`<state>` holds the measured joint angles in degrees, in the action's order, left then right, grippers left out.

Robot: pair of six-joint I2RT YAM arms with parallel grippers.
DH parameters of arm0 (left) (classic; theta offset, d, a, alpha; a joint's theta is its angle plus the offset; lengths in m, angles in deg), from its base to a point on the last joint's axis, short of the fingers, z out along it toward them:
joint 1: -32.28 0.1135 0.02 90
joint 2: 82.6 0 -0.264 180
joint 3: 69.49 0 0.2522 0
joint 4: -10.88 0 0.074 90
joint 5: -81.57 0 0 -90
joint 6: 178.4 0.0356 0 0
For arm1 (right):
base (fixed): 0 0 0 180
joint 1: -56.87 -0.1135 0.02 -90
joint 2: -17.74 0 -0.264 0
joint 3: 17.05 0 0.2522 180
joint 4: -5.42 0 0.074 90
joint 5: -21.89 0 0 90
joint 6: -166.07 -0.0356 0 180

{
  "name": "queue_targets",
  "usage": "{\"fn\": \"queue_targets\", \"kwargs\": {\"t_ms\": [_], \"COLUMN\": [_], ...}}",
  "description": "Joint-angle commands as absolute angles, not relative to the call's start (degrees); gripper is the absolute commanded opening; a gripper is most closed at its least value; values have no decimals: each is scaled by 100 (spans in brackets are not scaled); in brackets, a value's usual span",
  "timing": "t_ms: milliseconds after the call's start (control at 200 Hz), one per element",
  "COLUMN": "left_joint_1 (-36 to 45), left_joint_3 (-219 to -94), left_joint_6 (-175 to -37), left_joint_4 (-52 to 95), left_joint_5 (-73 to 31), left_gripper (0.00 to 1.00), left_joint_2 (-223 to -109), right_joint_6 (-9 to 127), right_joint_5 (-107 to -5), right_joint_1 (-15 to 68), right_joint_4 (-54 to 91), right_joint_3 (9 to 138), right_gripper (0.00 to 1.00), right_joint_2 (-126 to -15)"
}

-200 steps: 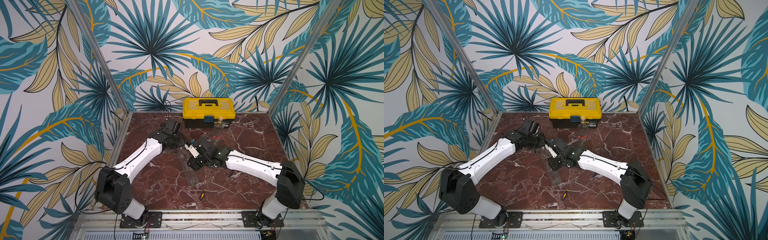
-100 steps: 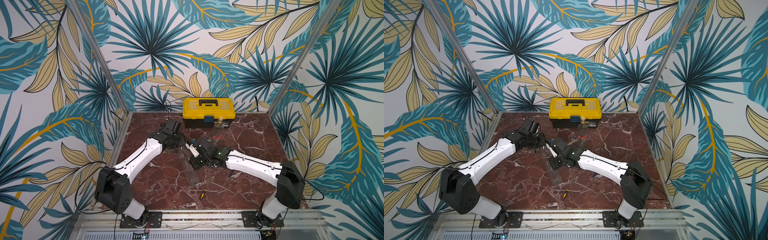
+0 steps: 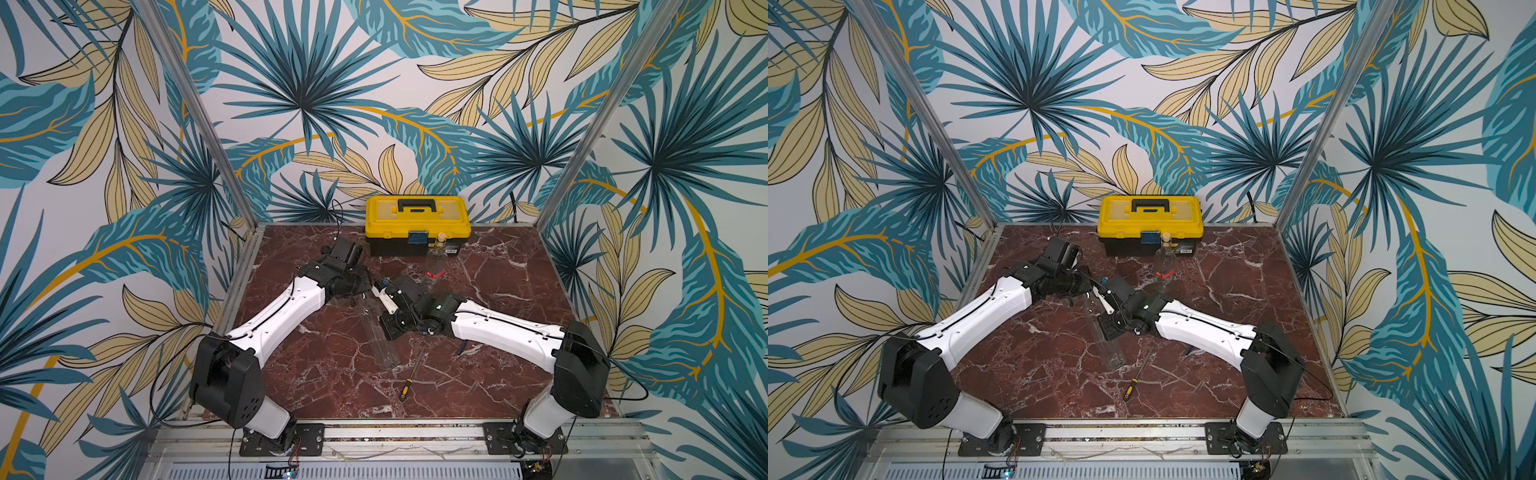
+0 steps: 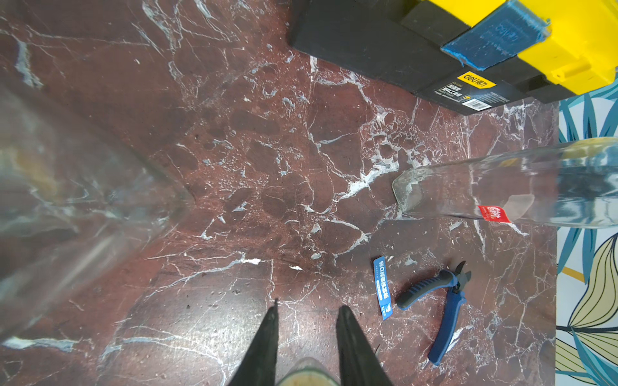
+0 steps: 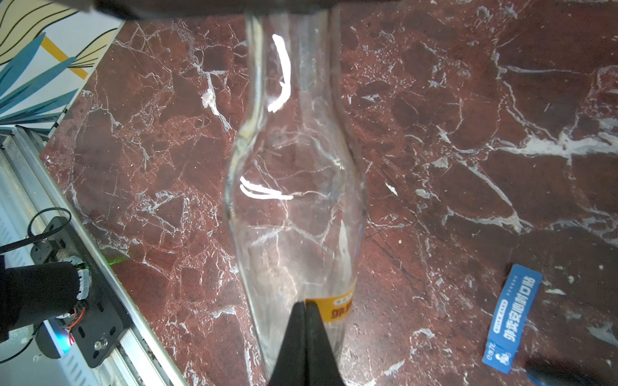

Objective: Remove the label from the bottle
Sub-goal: Tear open the label from the bottle.

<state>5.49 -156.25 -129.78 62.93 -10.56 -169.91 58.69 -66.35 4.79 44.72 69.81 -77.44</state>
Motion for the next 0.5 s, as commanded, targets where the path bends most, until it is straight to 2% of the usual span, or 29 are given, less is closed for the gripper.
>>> {"fn": "queue_targets", "kwargs": {"t_ms": [0,496], "left_joint_1": [511,512], "left_joint_3": [-15563,-15436], "left_joint_6": [-12956,-12690], "left_joint_4": [6147,6164], "left_joint_5": [-1054,-1128], "left_gripper": [0,0], "left_joint_2": [-16751,-16755], "right_joint_6": [5893,6014], "right_joint_5": [-6819,-7278], "right_joint_1": [452,450], "right_joint_4": [4519,4634], "right_joint_3": [6859,6800], "right_gripper": [0,0], "right_joint_2": [-7868,-7746]}}
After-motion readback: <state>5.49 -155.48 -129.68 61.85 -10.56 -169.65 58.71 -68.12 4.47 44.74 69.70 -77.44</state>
